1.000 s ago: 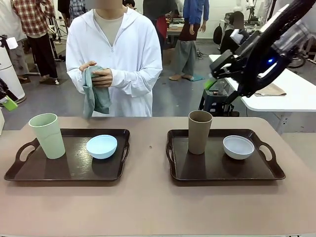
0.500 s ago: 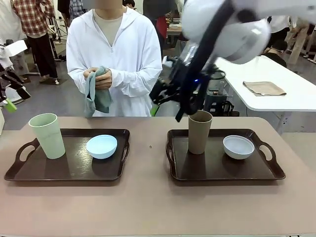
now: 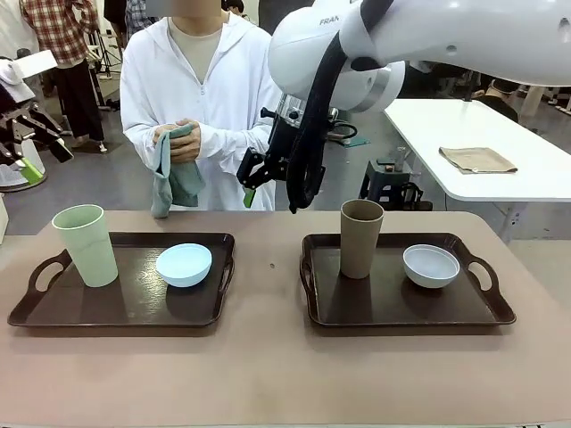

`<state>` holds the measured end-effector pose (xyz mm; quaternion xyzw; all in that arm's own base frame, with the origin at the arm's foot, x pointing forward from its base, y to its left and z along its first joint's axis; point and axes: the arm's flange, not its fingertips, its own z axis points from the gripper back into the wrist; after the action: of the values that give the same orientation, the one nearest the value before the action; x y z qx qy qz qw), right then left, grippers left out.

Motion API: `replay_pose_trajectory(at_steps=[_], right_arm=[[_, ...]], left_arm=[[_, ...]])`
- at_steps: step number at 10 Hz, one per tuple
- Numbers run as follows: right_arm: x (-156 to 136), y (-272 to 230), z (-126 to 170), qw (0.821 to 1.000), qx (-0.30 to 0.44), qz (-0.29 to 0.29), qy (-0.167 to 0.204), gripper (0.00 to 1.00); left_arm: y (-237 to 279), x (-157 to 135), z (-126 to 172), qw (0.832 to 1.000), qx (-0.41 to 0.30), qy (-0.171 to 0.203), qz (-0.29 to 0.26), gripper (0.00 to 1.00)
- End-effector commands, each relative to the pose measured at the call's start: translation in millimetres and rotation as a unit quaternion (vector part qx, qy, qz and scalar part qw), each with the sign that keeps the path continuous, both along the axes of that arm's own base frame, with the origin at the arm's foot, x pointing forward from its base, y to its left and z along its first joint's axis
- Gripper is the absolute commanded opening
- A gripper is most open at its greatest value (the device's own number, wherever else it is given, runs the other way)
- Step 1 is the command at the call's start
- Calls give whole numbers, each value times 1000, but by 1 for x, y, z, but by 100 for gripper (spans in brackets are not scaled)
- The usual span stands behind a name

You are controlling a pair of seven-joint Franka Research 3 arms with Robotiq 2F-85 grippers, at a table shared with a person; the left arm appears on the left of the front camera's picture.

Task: Set up a tray with a mat and arrange the tableware.
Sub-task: Pick up the Picnic Bowl and Reusable plastic cup from the Handle tray in front of the human's position and hold them in the air.

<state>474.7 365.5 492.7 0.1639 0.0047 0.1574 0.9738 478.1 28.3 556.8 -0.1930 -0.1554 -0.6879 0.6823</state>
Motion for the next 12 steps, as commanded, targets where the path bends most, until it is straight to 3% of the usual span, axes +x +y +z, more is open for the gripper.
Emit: replay_pose_trajectory(at_steps=[1,6,9,12], right_arm=[[-6,-7,-6,1000,-6,-1,2,100],[0,-2,-4,1000,-3,-1,3,100],[-12,72,-11,996,-79,17,-35,100],[-8,115,-21,993,-108,18,-47,100]], left_arm=[[1,-8,-2,1000,7,2,-11,100],[0,-3,-2,1000,2,4,-3,100],[59,1,-23,996,-59,-48,-45,100],[81,9,-55,994,-93,-51,-15,100]])
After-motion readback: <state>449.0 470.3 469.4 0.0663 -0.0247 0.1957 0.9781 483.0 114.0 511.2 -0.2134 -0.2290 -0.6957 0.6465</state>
